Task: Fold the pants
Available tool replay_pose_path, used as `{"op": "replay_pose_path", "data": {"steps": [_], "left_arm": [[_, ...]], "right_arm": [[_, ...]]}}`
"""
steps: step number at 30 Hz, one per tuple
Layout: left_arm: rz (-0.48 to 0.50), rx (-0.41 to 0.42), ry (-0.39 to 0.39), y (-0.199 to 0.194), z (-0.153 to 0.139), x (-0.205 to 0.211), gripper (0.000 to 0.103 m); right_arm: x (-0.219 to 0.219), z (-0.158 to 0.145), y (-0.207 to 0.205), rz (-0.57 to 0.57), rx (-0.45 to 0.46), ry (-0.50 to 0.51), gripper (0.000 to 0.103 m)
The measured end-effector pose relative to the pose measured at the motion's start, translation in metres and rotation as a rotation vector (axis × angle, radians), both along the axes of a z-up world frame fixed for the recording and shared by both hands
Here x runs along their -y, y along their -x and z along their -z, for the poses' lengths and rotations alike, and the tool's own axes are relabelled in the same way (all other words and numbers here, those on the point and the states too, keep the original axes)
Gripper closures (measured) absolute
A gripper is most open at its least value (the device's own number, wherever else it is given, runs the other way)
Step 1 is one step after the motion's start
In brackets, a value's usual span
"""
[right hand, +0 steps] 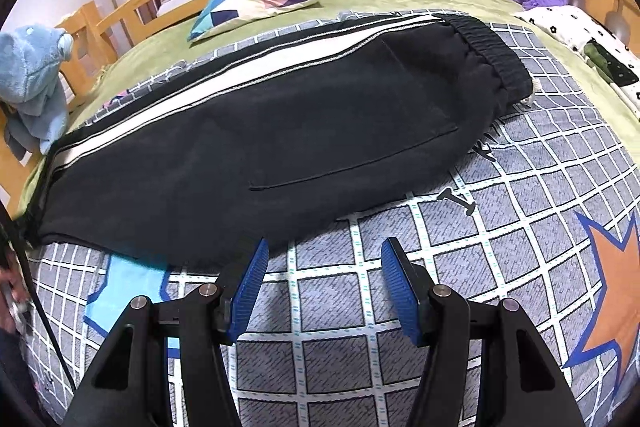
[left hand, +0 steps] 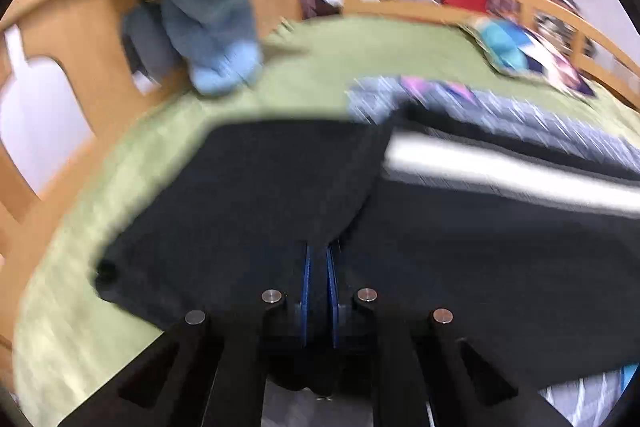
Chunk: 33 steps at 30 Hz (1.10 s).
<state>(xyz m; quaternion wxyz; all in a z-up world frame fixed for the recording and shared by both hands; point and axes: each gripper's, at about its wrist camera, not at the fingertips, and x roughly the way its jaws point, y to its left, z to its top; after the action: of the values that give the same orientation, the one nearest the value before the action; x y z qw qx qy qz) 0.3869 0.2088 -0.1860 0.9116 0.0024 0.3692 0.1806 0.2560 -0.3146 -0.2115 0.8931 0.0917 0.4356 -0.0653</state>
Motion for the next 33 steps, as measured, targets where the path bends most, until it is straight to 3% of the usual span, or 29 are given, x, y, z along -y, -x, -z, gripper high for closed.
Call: {"op": "replay_pose_path", "data": {"steps": [2, 5, 6, 7, 9, 12, 17, 23, 29, 33], "left_arm": [[-0.062, 0.048, -0.025, -0.015, -0.019, -0.019, 0.095], [-0.105, 0.072, 0.050, -0.032, -0.041, -0.048, 0.091], [-0.117, 0.076, 0.071, -0.034, -0.048, -0.055, 0.082], [-0.130, 0.073, 0.077, -0.035, -0.054, -0.058, 0.060], [-0.167, 0.089, 0.061, -0.027, -0.062, -0.060, 0.030], [-0.139, 0.131, 0.053, -0.003, -0.069, -0.052, 0.029], [-0.063, 0.048, 0.152, 0.040, -0.050, -0.028, 0.029], [0.018, -0.060, 0.277, 0.095, -0.004, 0.007, 0.029], [0.049, -0.094, 0.558, 0.105, 0.039, 0.015, 0.029], [0.047, -0.042, 0.625, 0.097, 0.045, 0.012, 0.029]], "right_arm": [[0.001, -0.001, 0.000, 0.009, 0.003, 0.019, 0.045], [0.004, -0.001, -0.003, 0.020, 0.002, 0.026, 0.045], [0.005, -0.001, -0.003, 0.023, 0.002, 0.027, 0.045], [0.006, -0.001, -0.004, 0.026, 0.001, 0.026, 0.045], [0.008, 0.000, -0.005, 0.030, 0.001, 0.017, 0.045], [0.008, 0.001, -0.002, 0.030, 0.005, -0.006, 0.045], [0.006, -0.002, 0.009, 0.012, 0.016, -0.036, 0.045], [0.009, -0.006, 0.020, -0.006, 0.031, -0.048, 0.045], [0.023, 0.003, 0.021, 0.011, 0.022, -0.102, 0.043], [0.039, 0.001, 0.016, 0.040, 0.046, -0.151, 0.042]]}}
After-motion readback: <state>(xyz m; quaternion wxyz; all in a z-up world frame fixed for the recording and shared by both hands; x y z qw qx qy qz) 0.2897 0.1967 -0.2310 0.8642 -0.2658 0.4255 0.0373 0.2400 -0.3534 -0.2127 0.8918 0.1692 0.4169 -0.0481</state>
